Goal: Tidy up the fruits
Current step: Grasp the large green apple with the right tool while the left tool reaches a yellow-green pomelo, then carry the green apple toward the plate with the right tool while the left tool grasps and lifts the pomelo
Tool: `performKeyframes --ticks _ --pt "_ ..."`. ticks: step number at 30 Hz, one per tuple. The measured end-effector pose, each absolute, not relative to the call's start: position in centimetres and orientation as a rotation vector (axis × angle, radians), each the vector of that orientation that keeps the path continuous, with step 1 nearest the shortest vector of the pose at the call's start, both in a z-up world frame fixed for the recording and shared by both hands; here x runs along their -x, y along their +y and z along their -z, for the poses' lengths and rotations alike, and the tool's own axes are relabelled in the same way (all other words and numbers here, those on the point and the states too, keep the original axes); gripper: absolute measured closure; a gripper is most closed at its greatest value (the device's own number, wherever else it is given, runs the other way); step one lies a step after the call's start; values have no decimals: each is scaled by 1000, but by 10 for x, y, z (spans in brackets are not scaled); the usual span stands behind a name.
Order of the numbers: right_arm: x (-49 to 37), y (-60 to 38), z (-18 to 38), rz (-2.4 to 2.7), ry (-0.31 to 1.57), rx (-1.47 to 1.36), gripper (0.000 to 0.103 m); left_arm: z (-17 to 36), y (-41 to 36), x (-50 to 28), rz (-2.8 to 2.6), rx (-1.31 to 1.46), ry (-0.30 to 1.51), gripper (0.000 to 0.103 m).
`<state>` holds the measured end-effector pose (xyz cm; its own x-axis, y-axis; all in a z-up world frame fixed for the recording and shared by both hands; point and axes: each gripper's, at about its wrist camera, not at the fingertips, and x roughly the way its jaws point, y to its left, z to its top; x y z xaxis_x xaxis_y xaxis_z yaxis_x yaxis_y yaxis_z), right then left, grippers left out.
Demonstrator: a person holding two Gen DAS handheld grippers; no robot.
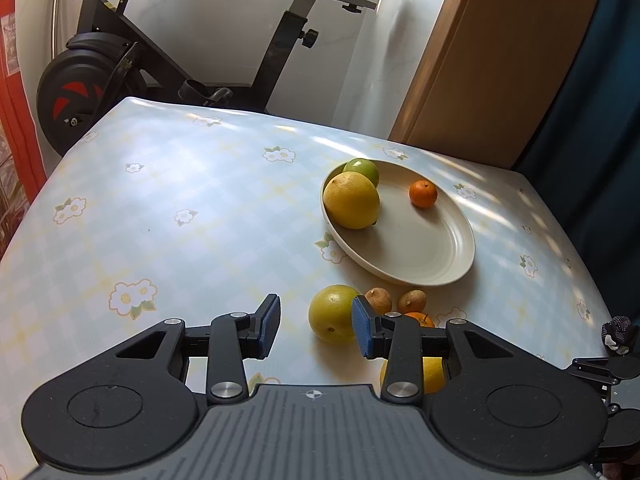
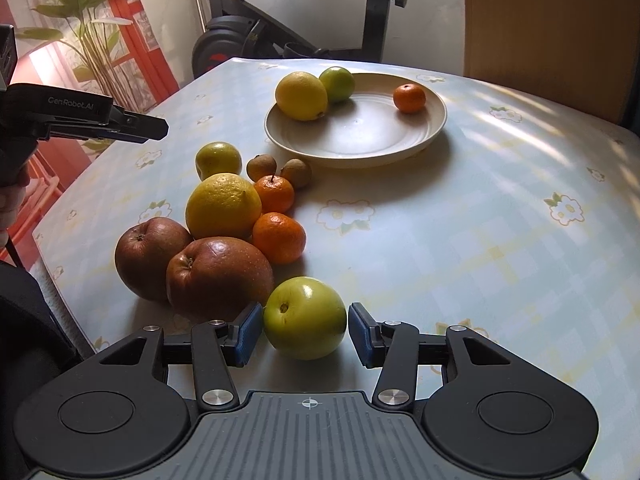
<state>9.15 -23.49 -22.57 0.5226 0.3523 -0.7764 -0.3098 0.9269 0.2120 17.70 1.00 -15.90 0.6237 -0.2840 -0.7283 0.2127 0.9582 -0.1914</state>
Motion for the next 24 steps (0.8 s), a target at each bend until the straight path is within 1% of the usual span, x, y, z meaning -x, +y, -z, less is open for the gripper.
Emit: performKeyframes --ticks 5,14,19,24 --pt "-92 -239 232 -380 957 -75 60 159 10 -177 285 88 850 61" --pt "-93 -240 225 -384 921 -76 60 159 11 -178 287 92 848 61" --pt "-98 -247 210 -371 868 -90 60 154 13 -180 285 94 839 61" --pt "-111 -256 186 -356 774 -140 60 138 17 -187 279 109 791 61"
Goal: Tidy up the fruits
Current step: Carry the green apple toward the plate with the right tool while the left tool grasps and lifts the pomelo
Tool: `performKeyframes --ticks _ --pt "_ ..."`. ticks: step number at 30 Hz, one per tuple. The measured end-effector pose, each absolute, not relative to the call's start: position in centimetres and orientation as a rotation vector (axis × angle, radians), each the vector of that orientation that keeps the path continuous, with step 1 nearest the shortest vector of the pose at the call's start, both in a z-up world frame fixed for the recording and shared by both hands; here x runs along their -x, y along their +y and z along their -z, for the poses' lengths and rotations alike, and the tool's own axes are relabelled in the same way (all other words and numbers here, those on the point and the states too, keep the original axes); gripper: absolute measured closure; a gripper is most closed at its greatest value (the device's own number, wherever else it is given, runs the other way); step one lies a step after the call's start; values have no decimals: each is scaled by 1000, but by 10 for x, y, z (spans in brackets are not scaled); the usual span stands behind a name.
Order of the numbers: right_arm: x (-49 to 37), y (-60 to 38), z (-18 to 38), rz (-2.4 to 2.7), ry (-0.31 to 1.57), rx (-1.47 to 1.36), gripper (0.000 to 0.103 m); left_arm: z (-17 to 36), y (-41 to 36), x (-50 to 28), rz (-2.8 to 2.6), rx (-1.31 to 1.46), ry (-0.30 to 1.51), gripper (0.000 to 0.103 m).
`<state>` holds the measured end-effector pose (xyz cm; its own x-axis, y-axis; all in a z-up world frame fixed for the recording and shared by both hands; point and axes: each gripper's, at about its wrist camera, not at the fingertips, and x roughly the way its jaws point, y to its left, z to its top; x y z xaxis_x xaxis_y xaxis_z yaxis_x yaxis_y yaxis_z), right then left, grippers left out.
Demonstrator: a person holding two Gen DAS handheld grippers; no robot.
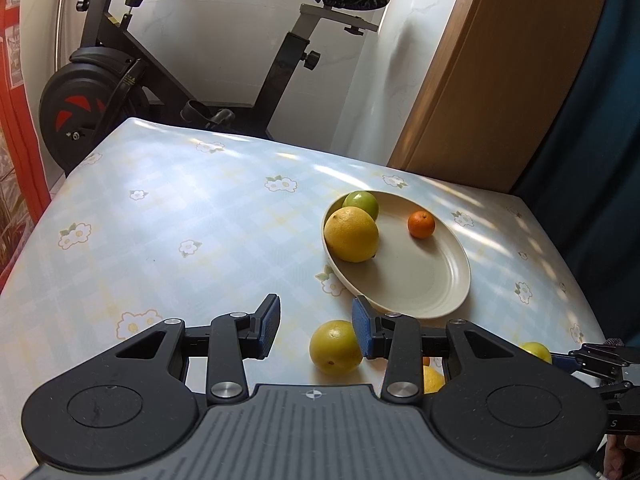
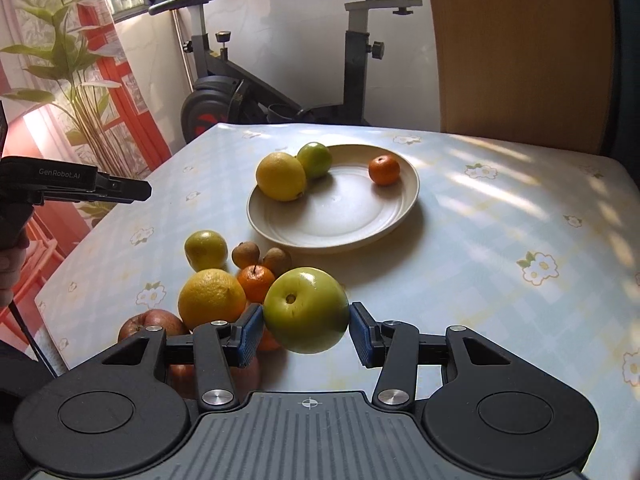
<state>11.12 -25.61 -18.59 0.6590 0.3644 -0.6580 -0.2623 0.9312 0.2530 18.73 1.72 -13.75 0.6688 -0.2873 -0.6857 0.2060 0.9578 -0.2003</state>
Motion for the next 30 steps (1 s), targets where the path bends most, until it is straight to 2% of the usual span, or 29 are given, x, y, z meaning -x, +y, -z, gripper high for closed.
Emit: performKeyframes --ticks 10,12,13,14,22,30 --pt "-153 -275 136 -303 601 -91 60 83 32 -209 253 128 614 61" --pt "-161 -276 137 -297 595 -75 60 82 28 -214 247 104 607 57" --pt "-165 -275 139 -297 598 -56 60 85 24 -216 251 93 620 48" --pt "-168 -274 142 -295 602 -42 60 92 19 -218 266 80 638 47" --pt "-175 -262 174 -304 677 -39 60 175 -4 -236 390 93 898 47" --pt "-187 -269 180 -304 693 -63 60 207 -3 -249 436 150 996 47"
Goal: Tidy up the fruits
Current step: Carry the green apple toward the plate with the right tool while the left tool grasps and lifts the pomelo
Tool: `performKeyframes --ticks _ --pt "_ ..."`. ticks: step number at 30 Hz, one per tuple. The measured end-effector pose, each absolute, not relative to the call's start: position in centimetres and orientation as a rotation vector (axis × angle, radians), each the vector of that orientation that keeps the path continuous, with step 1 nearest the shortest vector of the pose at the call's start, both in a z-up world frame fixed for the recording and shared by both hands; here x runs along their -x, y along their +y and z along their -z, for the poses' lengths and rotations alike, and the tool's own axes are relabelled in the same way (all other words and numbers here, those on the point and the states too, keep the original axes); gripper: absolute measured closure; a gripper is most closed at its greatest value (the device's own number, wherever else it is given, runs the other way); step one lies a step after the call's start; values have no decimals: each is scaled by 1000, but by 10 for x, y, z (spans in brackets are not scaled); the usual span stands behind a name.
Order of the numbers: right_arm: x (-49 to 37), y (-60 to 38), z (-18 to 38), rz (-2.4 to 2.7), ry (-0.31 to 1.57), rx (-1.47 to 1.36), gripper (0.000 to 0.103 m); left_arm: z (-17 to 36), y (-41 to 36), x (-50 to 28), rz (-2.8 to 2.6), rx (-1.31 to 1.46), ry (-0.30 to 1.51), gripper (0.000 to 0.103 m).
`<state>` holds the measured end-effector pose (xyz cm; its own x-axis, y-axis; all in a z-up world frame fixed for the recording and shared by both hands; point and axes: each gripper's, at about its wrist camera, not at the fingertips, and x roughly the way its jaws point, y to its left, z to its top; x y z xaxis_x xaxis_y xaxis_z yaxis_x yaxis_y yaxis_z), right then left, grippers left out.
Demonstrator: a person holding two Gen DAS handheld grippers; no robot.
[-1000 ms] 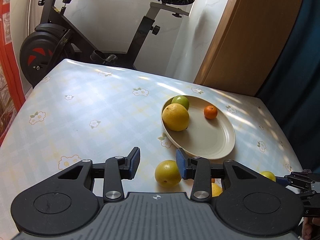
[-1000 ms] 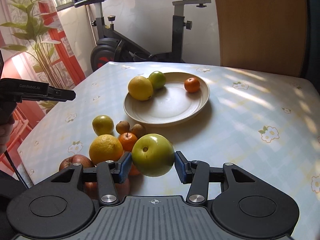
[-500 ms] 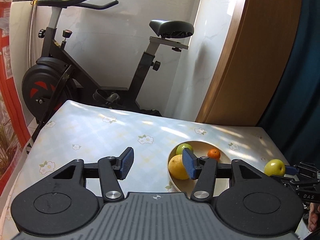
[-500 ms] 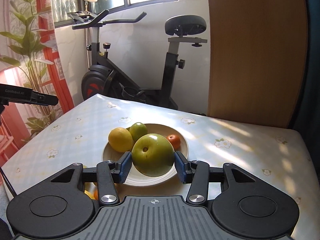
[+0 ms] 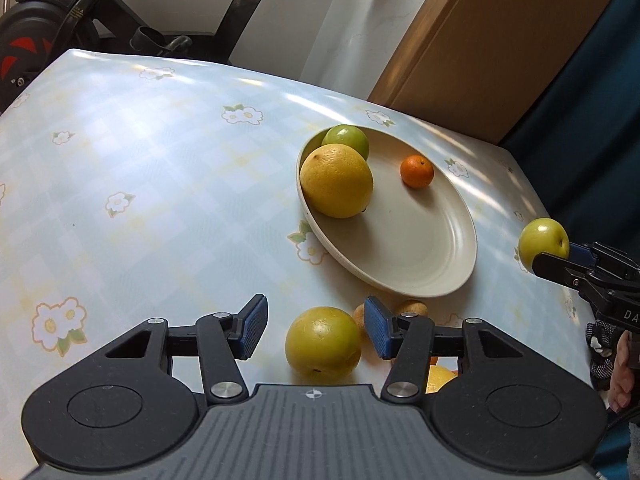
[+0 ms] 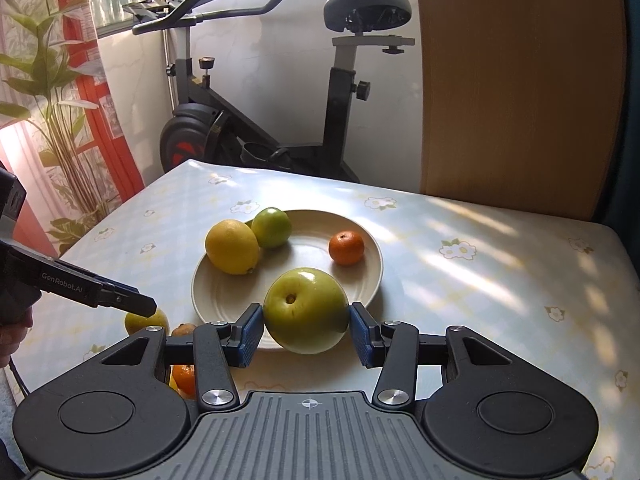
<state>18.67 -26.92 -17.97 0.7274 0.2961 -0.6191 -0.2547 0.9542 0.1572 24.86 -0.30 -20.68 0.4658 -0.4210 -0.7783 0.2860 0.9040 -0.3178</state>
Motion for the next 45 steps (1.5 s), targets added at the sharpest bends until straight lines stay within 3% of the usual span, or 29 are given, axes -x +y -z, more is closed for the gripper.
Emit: performKeyframes --ticks 15,17,33,45 --pt "-192 -271 183 -319 711 -68 60 224 -7 -246 476 129 1036 50" --pt "-192 -270 183 -321 714 -68 60 227 -7 -246 488 140 1038 55" --pt "-200 -269 188 -337 724 -50 60 185 -14 -261 483 144 902 56" --pt "-230 -271 191 -361 736 9 60 199 -52 -293 503 53 941 55"
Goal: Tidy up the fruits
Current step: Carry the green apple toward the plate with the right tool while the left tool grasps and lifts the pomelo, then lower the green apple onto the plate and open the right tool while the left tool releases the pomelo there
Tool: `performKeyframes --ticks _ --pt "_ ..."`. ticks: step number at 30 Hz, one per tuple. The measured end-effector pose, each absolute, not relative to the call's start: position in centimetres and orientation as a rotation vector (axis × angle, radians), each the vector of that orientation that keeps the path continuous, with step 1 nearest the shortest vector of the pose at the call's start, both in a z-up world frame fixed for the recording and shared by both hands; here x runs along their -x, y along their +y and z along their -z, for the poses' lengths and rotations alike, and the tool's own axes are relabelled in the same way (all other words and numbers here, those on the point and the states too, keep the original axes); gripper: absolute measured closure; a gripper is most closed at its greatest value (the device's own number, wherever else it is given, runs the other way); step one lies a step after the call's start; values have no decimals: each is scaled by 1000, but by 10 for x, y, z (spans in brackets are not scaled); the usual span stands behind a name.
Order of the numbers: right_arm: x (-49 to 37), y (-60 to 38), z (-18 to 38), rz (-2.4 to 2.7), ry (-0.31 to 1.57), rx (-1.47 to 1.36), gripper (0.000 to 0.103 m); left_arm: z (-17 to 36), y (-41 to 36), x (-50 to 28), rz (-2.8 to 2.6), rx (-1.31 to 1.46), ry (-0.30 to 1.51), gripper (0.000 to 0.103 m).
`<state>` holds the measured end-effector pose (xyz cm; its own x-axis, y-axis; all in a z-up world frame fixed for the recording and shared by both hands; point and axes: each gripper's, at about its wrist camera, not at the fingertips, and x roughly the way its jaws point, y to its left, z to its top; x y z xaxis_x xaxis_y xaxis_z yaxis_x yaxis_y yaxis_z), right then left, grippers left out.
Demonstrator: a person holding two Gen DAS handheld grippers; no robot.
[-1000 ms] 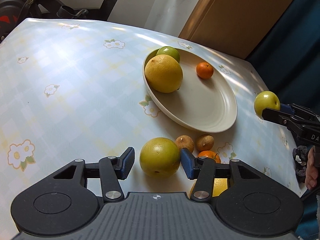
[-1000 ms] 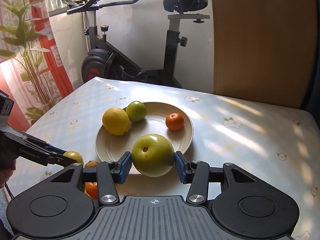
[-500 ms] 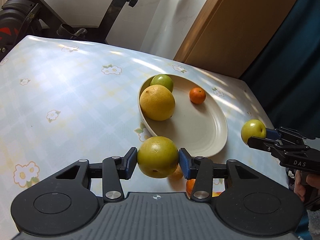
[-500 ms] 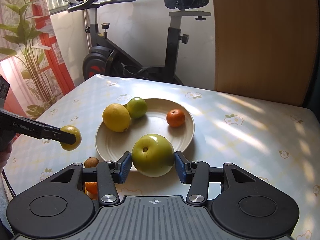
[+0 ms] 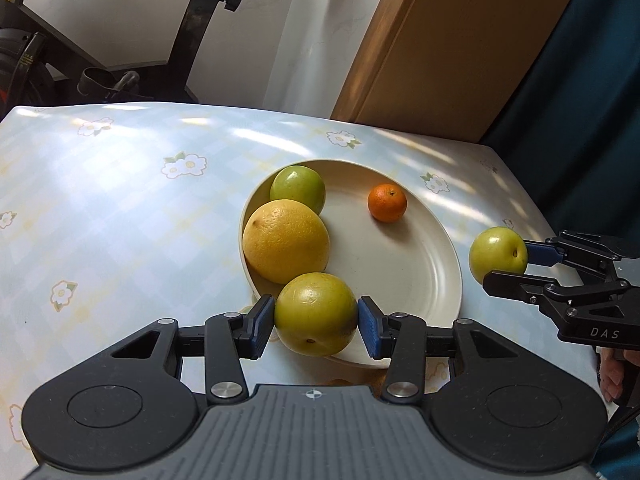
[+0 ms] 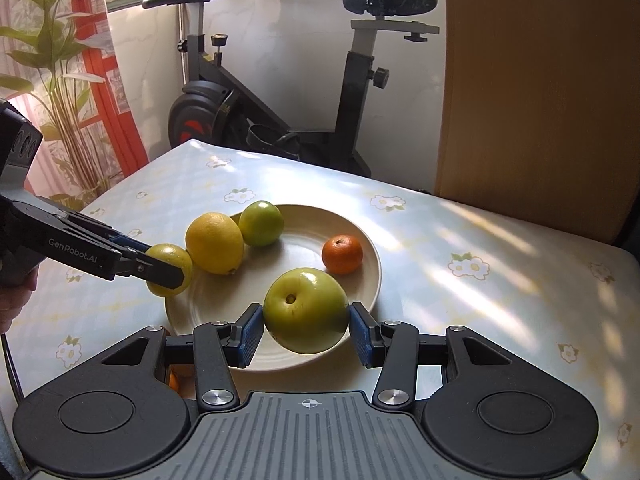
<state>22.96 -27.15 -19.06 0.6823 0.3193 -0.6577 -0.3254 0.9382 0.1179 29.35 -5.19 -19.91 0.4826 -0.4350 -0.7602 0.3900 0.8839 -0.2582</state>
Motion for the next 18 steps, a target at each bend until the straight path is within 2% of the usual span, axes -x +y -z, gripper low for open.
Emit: performKeyframes --ticks 18 --pt "-266 -263 197 -392 746 77 60 206 -70 -300 506 -100 949 55"
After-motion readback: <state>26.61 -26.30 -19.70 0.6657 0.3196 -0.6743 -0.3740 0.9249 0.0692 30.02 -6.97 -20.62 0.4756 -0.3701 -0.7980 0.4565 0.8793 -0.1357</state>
